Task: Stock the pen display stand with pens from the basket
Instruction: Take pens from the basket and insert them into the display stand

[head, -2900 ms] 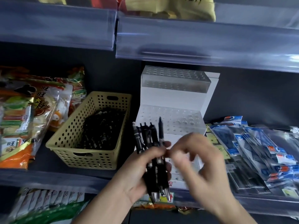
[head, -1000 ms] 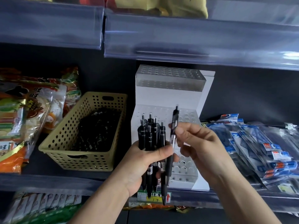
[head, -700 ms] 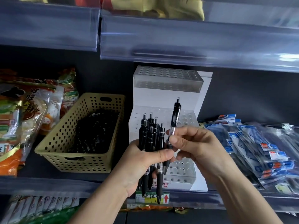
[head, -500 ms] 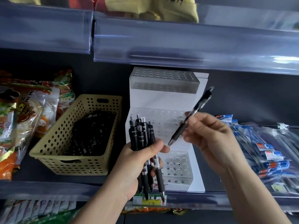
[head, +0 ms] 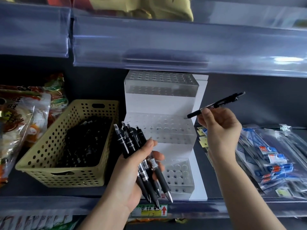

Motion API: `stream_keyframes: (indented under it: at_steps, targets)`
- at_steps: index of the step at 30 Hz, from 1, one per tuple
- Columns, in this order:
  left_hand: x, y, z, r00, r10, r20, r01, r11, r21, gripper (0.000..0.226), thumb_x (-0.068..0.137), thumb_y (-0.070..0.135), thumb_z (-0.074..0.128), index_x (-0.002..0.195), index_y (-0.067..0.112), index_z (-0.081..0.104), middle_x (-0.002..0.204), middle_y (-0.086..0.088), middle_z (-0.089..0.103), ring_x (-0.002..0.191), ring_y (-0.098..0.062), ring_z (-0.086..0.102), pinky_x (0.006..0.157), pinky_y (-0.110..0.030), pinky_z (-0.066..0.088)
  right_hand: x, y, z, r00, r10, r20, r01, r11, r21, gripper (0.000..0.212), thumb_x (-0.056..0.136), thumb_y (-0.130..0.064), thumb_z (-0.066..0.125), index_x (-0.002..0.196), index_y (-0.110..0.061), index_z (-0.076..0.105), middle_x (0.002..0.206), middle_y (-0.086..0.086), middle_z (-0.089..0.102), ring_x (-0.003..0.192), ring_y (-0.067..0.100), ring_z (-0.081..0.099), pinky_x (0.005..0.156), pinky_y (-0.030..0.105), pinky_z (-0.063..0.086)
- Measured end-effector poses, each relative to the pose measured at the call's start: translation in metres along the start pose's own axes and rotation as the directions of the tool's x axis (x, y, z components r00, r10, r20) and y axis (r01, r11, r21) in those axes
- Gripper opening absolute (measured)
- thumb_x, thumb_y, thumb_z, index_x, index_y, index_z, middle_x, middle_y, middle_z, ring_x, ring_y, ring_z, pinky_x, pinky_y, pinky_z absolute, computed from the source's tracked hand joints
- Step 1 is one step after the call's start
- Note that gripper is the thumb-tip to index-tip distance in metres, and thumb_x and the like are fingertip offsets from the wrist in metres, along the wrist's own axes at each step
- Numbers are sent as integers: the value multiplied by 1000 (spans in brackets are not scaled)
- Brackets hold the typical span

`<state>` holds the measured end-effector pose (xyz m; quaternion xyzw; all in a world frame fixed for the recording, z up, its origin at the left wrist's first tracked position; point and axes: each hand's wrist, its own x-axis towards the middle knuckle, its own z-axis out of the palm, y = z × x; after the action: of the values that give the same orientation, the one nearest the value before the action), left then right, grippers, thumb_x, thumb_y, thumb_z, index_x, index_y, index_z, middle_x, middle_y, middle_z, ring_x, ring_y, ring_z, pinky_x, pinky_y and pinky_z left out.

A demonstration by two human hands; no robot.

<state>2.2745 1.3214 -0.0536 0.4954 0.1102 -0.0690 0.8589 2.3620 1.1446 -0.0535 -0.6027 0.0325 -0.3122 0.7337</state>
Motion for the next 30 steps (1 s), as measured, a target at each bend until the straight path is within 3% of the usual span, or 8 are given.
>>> stream_keyframes:
  at_steps: [3,8,12,16,25,30]
  targets:
    - [1,0,0,1000,-1,4,1,1000,0,30,70,27,66,94,9,67,64,-7,63,51,-19,57,57,-32,37,1,3,4,991,-133,30,136,973,-184,14,86,-9,68,78,-18,61,75,1,69,69,19,65,70,32,55]
    - [0,-1,-1,1000,-4,11,4,1000,1,34,66,28,69,94,9,68,65,-8,63,52,-19,57,58,-32,37,3,2,13,941,-299,159,339,824,-454,17,84,-11,68,75,-22,58,68,-16,63,61,8,61,63,27,50]
    - [0,0,-5,1000,-9,15,9,1000,1,33,63,30,70,91,11,71,66,-8,64,52,-20,57,58,-31,38,6,7,18,956,-240,167,292,768,-570,5,83,-16,69,80,-20,66,72,-8,68,70,12,66,69,31,52]
    - [1,1,-9,1000,-6,11,6,1000,-4,31,65,29,69,90,10,71,67,-8,64,52,-20,58,59,-33,39,5,10,19,951,-242,193,309,704,-640,3,82,-16,68,81,-16,71,73,-3,70,69,13,65,66,26,47]
    - [1,2,-12,998,-24,51,25,1000,-18,39,66,28,68,98,5,70,69,-9,64,54,-21,59,59,-33,39,9,7,21,925,-288,249,376,587,-717,6,80,-12,66,83,-15,62,75,4,72,72,30,65,64,34,49]
    - [2,4,-13,996,-38,83,41,998,-37,40,69,18,63,107,5,68,77,-10,67,58,-22,62,48,-28,42,9,10,21,949,-233,211,311,599,-737,2,78,-15,68,78,-14,66,72,3,69,72,27,64,64,32,47]
